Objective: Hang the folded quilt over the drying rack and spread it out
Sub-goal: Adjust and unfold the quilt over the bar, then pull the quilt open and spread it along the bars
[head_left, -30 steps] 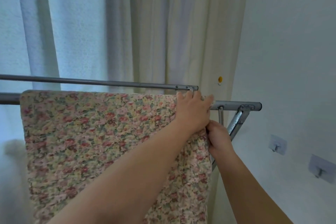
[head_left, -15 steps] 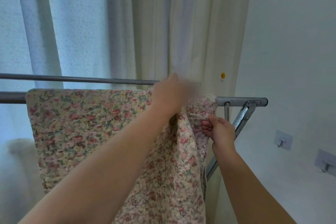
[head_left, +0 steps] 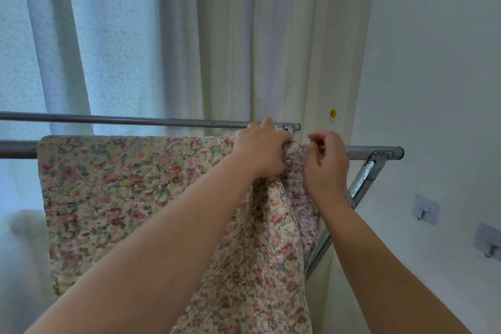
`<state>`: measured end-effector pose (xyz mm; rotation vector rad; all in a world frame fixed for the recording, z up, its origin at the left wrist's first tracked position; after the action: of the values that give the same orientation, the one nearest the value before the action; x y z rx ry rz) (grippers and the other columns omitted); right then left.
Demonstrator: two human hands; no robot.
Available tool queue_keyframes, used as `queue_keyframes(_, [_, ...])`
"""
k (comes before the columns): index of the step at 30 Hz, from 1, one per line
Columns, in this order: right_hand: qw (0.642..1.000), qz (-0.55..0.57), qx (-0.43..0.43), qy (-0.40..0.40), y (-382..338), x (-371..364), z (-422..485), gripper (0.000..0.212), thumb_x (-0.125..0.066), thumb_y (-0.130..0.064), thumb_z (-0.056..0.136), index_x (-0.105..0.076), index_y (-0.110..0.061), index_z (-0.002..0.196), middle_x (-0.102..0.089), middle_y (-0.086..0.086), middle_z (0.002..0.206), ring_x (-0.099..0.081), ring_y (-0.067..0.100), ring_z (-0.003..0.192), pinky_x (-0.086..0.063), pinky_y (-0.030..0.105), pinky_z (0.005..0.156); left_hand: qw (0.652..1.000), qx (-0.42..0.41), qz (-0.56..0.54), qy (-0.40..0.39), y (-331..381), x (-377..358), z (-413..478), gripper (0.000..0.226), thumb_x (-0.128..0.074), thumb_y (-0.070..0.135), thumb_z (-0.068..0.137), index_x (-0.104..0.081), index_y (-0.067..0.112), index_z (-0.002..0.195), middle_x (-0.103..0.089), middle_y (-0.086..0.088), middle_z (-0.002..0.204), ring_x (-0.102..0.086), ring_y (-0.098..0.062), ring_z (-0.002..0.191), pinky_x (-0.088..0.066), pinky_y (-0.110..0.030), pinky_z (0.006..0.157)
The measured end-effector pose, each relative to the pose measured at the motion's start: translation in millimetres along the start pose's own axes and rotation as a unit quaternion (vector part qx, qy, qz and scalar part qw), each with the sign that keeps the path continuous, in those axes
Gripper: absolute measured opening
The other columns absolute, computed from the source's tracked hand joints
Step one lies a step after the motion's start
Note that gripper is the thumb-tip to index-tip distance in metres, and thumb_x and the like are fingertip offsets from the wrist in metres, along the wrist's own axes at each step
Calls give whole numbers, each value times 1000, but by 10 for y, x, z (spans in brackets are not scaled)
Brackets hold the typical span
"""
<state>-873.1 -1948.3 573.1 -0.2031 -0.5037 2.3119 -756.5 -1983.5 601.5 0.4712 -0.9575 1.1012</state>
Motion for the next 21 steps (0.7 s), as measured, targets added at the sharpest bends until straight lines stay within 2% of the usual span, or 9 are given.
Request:
queue_keyframes(2, [993, -72, 68, -58, -103, -212, 79, 12, -46, -7, 86, -58, -3, 86, -57, 9, 81, -50, 22, 77, -37, 31, 70, 1000, -2, -3, 14, 8, 29, 14, 47, -61, 38, 72, -52, 32, 118, -48, -8, 111, -51, -32, 104, -44, -38, 77])
queue_keyframes(4, [984, -122, 104, -77, -104, -365, 104, 19, -42, -10, 88, -57, 0, 81, -59, 17, 74, -53, 31, 68, -39, 43, 65, 1000, -8, -5, 18, -4, 23, 16, 39, -59, 34, 72, -54, 27, 111, -48, -8, 105, -52, -32, 98, -40, -35, 70])
queue_keyframes(7, [966, -200, 156, -58, -82, -437, 109, 30, -38, -16, 89, -52, 0, 67, -53, 19, 56, -49, 33, 50, -32, 37, 51, 1000, -18, -5, 18, -39, 25, 22, 30, -58, 33, 72, -56, 24, 100, -45, -5, 94, -54, -28, 89, -36, -31, 65])
queue_keyframes(10, [947, -247, 198, -51, -67, -454, 132, 36, -34, -23, 90, -49, -5, 63, -51, 15, 51, -47, 30, 44, -25, 31, 50, 999, -28, -25, 22, -76, 69, 14, 28, -56, 37, 72, -57, 22, 95, -40, -2, 86, -56, -26, 81, -36, -29, 63])
queue_keyframes(13, [941, -255, 218, -40, -57, -446, 132, 37, -32, -25, 91, -48, -8, 62, -50, 11, 50, -45, 26, 43, -23, 29, 53, 999, -35, -33, 14, -175, 88, -29, 36, -55, 42, 71, -58, 20, 99, -47, -5, 92, -56, -28, 83, -38, -30, 64])
queue_keyframes(17, [939, -256, 227, -40, -35, -468, 129, 36, -31, -22, 90, -48, -9, 61, -48, 9, 49, -39, 23, 43, -23, 28, 52, 999, -24, -27, -5, -424, 133, -137, 45, -61, 47, 67, -58, 26, 106, -50, -3, 100, -57, -27, 89, -46, -34, 73])
queue_keyframes(21, [939, -261, 223, -33, -33, -468, 137, 36, -31, -21, 89, -50, -8, 61, -48, 8, 49, -36, 20, 44, -23, 26, 53, 1000, -12, -19, 6, -658, 242, -244, 47, -60, 50, 64, -60, 32, 107, -54, 1, 99, -57, -23, 90, -37, -28, 68])
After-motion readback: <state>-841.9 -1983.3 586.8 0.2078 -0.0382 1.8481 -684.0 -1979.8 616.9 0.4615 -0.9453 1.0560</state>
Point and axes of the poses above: each hand's wrist, its own z-axis towards the middle knuckle, its own x-axis out of the back of the hand, y = z × x, the point moved 7 cm from there along z, towards the middle knuckle
